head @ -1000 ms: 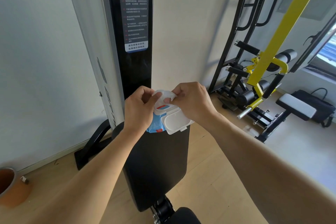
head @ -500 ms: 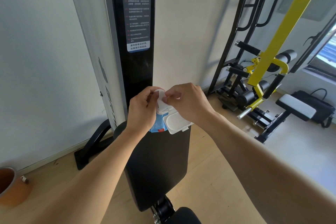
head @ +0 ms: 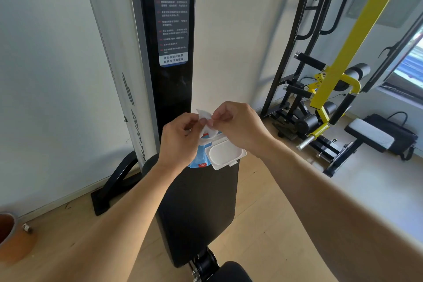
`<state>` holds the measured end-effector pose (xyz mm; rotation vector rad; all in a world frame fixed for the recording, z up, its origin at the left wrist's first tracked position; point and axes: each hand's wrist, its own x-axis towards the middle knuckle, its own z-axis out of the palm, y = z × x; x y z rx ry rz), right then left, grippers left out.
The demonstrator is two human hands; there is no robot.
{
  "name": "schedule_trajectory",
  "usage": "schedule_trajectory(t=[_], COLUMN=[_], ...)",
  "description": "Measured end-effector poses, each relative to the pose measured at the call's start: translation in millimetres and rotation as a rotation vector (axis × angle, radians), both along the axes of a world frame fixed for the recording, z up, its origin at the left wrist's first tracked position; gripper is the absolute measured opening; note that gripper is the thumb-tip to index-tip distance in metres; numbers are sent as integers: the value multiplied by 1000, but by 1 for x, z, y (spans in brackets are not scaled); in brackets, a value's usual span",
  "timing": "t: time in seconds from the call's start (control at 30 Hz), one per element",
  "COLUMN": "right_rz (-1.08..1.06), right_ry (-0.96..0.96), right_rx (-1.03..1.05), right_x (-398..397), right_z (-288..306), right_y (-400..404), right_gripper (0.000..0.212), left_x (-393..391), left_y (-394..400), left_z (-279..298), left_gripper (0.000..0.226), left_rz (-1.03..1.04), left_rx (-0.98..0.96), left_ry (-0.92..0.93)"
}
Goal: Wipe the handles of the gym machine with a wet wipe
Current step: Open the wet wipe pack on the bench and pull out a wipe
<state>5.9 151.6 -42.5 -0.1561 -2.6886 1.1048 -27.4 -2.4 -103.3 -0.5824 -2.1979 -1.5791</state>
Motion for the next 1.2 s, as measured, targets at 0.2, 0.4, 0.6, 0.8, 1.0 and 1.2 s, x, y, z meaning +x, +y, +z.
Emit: schedule_trajectory(t=[0.2, 0.4, 0.6, 0.8, 1.0, 1.2], right_rz=[125, 47, -106, -183, -248, -318], right_ry=[8, 14, 35, 37, 54, 145], right_rx=[39, -41, -145, -238, -457, -634], right_x=[3, 1, 3, 5, 6, 6], right_z=[7, 4, 5, 5, 11, 13], right_y=[-1, -4, -5, -6, -4, -5], right_gripper=[17, 11, 6, 8, 9, 11], left_x=[0, 1, 2, -2, -3, -1], left_y=[-2, -1, -2, -3, 0, 2], left_z=[3, 4, 8, 2, -3, -3], left_gripper=[26, 27, 33, 21, 15, 20], left_rz=[10, 19, -55, -64, 36, 38], left_rx=[-5, -15, 32, 50, -88, -184], left_ry=[-56, -36, -36, 23, 70, 92])
